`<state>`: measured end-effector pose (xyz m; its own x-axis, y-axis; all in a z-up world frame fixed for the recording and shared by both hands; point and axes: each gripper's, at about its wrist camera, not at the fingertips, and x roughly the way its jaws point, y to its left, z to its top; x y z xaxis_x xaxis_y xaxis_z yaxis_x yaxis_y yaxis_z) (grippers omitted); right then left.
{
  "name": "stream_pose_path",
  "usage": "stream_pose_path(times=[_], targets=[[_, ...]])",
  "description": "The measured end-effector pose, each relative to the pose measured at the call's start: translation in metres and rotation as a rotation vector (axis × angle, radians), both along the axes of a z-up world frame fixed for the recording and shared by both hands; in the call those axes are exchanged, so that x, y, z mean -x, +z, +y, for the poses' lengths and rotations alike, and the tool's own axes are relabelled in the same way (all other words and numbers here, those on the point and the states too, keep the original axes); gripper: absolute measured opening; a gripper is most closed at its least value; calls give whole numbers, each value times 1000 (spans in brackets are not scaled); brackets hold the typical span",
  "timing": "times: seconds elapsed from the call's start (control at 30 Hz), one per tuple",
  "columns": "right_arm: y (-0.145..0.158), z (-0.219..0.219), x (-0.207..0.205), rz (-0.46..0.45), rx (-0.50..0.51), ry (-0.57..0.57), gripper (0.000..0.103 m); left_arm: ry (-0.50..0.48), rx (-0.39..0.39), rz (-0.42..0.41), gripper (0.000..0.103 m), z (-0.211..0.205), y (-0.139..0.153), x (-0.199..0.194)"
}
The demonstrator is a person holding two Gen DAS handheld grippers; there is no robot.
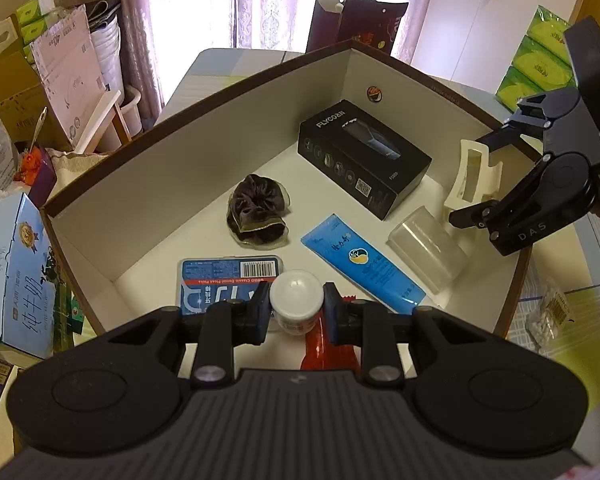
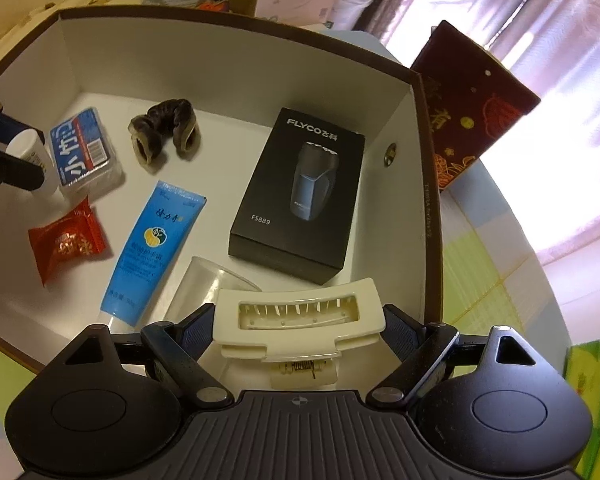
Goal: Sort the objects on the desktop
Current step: 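Lower the pill bottle and hair clip into the brown box and open both tools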
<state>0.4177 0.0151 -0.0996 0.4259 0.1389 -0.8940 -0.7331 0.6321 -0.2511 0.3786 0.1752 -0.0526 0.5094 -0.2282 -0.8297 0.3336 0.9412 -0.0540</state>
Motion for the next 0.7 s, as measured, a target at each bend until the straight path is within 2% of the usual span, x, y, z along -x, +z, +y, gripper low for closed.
stream_pose_path(times=[0.3,0.47,0.7], targets=[[0,0,-1,16,-13,3,85,1,-9,18,23,0,-3,-1],[3,-4,2,28,-49,-9,91,-3,-14,33,23,1,-3,-2],[8,-10,2,50,-85,-31,93,-14,-36,59,23,0,-5,-4]])
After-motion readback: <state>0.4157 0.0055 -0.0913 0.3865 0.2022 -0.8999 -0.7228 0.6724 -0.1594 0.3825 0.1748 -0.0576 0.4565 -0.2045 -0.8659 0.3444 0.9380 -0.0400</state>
